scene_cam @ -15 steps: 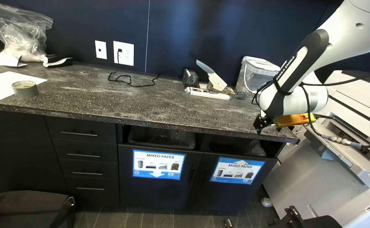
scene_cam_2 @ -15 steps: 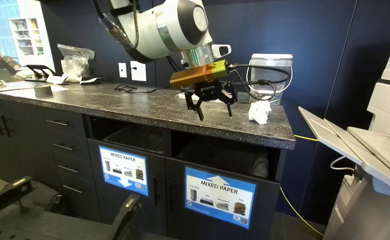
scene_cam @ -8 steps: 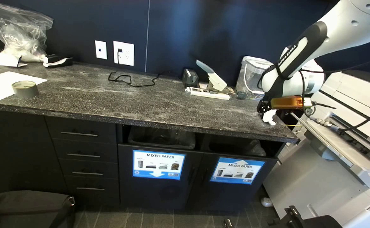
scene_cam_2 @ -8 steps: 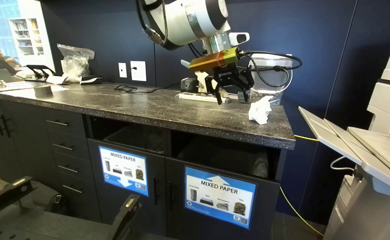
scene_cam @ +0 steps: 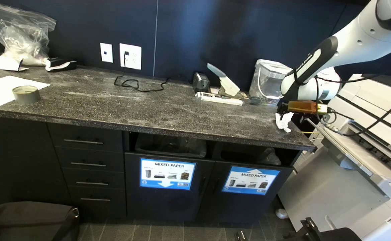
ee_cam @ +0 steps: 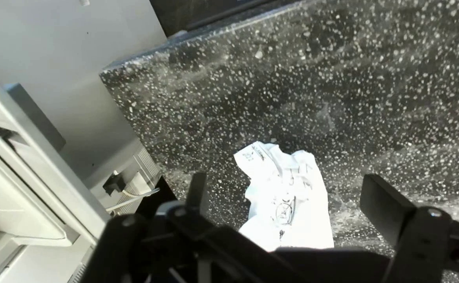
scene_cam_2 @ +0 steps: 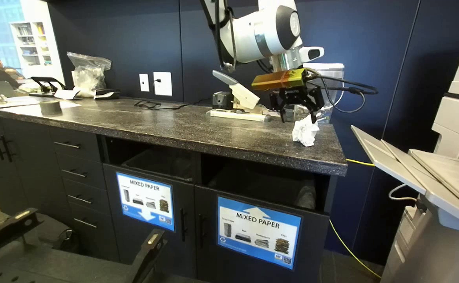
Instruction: Put the tissues in the rubbish bin.
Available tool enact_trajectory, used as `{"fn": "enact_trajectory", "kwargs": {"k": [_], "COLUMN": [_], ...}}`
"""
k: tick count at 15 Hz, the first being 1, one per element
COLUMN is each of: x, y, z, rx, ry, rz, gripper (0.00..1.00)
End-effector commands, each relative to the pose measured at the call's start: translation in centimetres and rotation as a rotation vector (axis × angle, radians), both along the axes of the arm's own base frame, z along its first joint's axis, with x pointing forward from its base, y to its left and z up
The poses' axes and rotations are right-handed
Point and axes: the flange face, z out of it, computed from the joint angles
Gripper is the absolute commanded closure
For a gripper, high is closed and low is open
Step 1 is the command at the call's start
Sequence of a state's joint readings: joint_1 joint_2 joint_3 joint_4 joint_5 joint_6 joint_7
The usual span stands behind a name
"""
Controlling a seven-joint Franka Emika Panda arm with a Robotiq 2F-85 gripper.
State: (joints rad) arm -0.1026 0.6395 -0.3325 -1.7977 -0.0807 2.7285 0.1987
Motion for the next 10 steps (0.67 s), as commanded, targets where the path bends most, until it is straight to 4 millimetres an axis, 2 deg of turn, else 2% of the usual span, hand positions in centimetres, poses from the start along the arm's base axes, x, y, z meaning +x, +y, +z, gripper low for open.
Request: {"fn": "enact_trajectory", "kwargs": {"k": [1, 5, 10], "x": [3.0, 5.0, 6.3], "y": [-1.2, -2.1, -3.2], "z": [-0.4, -1.3, -3.1], "rx": [0.079, 0.071, 0.051], "ry": [-0.056, -0.084, -0.087], "rz": [-0.029, -0.035, -0.036], "gripper": [0.0, 0.0, 0.0]}}
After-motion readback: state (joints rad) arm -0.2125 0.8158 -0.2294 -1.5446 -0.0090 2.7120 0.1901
